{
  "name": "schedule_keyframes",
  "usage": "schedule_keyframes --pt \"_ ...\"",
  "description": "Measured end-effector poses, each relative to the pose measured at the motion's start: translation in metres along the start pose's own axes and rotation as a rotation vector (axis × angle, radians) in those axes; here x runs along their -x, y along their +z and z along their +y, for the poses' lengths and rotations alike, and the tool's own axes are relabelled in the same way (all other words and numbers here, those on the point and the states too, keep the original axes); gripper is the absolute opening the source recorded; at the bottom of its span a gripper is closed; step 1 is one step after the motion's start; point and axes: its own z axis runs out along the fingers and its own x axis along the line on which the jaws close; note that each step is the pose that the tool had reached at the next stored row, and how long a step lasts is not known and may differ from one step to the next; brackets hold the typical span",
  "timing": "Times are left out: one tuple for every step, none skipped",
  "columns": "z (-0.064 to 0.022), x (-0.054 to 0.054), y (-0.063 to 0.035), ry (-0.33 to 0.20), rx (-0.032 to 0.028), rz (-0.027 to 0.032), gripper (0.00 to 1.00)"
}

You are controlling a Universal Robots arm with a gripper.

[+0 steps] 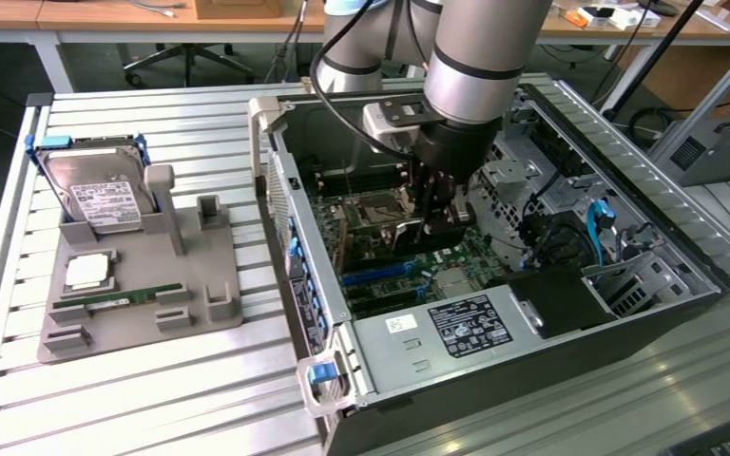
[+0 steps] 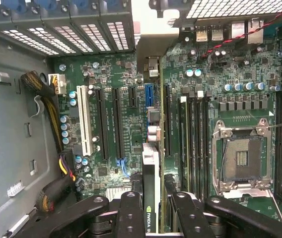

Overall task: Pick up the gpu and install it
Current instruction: 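Insert the gpu into the slot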

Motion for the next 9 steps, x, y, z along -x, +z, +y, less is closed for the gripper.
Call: schedule_keyframes --pt "0.0009 -0.0003 0.0000 0.000 -0.0001 0.0002 0.27" --pt "0.0017 -0.0005 -0.0001 0.000 0.0000 0.0003 0.27" --pt "0.0025 -0.0006 -0.0001 0.000 0.0000 0.0003 0.27" --pt "0.0033 -0.0007 -0.0002 0.000 0.0000 0.0003 0.27" --pt "0.0039 -0.0009 -0.0002 0.000 0.0000 0.0003 0.27" --pt "0.0049 -0.0014 -0.0002 0.000 -0.0001 0.0002 0.27" --pt "0.0055 -0.0021 -0.0002 0.000 0.0000 0.0004 0.27" --pt "0.0056 -0.0022 -0.0002 0.000 -0.0001 0.0003 0.27" --pt "0.0058 -0.0022 -0.0001 0.000 0.0000 0.0006 0.27"
